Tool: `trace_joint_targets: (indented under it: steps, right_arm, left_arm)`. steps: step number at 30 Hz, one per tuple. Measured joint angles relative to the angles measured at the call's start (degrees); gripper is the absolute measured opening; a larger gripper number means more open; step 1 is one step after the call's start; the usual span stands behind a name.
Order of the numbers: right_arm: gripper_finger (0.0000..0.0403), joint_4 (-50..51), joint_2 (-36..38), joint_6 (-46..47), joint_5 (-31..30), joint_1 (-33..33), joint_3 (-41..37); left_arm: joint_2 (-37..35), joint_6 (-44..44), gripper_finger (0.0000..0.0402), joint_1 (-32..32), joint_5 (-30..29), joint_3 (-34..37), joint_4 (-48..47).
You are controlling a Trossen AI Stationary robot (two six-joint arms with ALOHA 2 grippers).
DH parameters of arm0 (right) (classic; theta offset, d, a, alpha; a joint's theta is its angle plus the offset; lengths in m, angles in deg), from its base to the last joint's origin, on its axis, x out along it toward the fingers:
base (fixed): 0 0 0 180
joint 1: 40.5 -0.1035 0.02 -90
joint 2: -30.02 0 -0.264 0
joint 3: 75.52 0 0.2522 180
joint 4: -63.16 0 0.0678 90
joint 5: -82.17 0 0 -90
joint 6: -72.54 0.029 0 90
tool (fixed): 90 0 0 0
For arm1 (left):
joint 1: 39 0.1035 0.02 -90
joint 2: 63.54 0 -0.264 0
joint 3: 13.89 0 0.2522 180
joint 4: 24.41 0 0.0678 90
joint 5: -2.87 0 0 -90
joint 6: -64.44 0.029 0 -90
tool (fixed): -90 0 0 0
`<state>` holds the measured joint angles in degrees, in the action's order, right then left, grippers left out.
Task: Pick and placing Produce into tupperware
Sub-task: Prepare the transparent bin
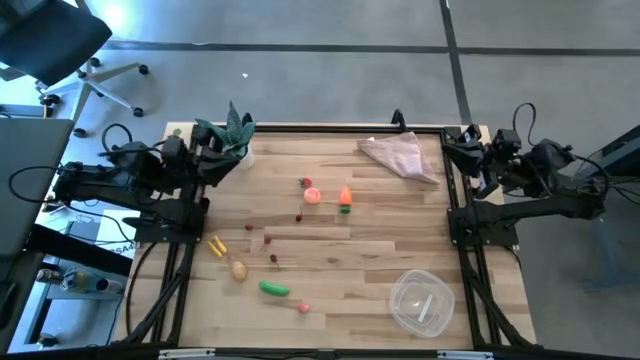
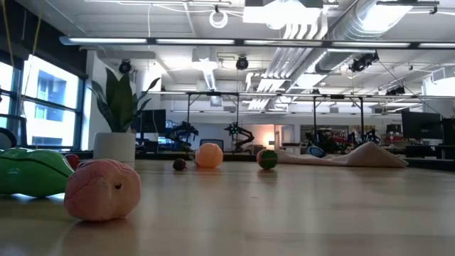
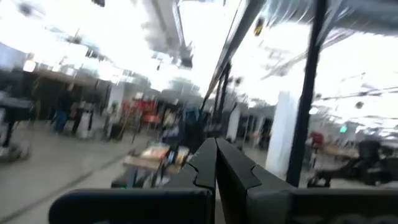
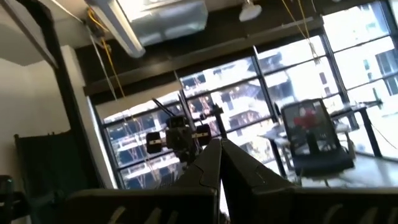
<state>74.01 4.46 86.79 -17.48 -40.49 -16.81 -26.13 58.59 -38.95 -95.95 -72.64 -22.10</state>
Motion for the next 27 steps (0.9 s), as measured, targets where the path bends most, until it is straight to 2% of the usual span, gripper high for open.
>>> trace_joint_targets:
  steps: [2,6,9,12,16,19,23,27]
  right_arm:
    - [0.0000,-1.6,0.0,-1.2,0.9,0.0,0.0]
    - [0.0000,-4.7,-1.0,-3.8,4.2,0.0,0.3]
    - [0.0000,-4.3,-4.3,-5.3,6.3,0.0,3.3]
    - [0.0000,-1.2,-9.3,-7.7,9.1,0.0,8.7]
    - [0.0000,16.1,-17.0,-8.1,10.1,0.0,18.4]
    - [0.0000,32.1,-22.5,-1.0,9.8,0.0,24.2]
    - [0.0000,49.0,-28.2,11.1,12.1,-0.5,27.9]
    - [0.0000,57.8,-31.9,22.1,14.8,-3.3,27.7]
  left_arm:
    - [0.5,2.8,0.0001,0.0,1.1,-0.1,1.9]
    - [3.3,5.5,0.0001,0.0,2.9,-3.8,-0.9]
    - [7.3,6.4,0.0001,0.0,4.2,-9.0,-8.0]
    - [12.2,7.0,0.0001,0.0,5.0,-15.6,-20.0]
    - [17.7,6.8,0.0001,0.0,5.2,-23.8,-37.2]
    - [20.9,4.1,0.0001,0.0,5.2,-26.8,-46.8]
    - [23.3,0.9,0.0001,-0.1,5.3,-26.3,-54.1]
    - [24.9,-2.1,0.0001,-0.1,5.3,-23.5,-57.0]
